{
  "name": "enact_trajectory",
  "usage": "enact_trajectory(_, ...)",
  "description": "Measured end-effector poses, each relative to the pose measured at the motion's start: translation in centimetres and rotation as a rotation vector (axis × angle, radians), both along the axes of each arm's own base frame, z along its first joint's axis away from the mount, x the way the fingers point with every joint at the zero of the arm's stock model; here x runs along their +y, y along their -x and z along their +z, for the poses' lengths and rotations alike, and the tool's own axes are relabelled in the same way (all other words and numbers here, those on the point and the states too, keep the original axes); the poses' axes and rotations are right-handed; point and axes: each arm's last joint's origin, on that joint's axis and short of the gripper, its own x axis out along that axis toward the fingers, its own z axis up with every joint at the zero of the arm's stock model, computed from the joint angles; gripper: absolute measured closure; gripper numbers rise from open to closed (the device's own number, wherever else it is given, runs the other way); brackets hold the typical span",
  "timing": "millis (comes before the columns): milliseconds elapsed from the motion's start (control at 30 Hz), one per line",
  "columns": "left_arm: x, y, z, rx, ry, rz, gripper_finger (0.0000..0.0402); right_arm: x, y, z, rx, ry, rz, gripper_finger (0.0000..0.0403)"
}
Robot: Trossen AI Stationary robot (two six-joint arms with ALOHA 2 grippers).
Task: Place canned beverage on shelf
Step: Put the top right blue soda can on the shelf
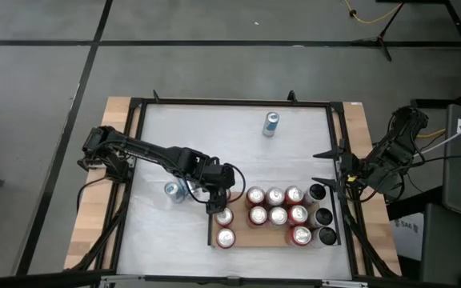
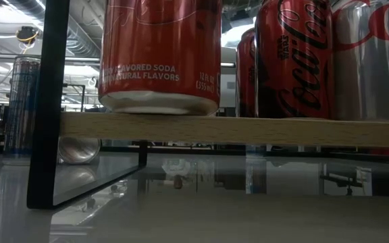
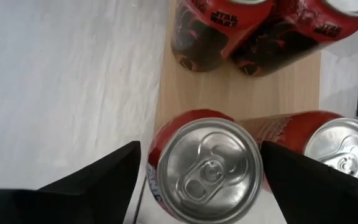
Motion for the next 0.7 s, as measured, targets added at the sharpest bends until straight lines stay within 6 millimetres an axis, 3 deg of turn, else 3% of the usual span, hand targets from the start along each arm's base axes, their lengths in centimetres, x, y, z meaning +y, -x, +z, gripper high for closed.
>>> enact_trajectory(333, 0.1, -0.2, 0.3, -0.032, 0.009, 0.005, 0.0080, 0.0, 0.0, 0.0, 0.000, 0.000, 0.000, 0.0056)
enact_trajectory(700, 2.2, 0.3, 2.5, -0.130, 0.027, 0.058, 0.0080, 0.0, 0.0, 0.0, -0.001, -0.001, 0.000, 0.0056)
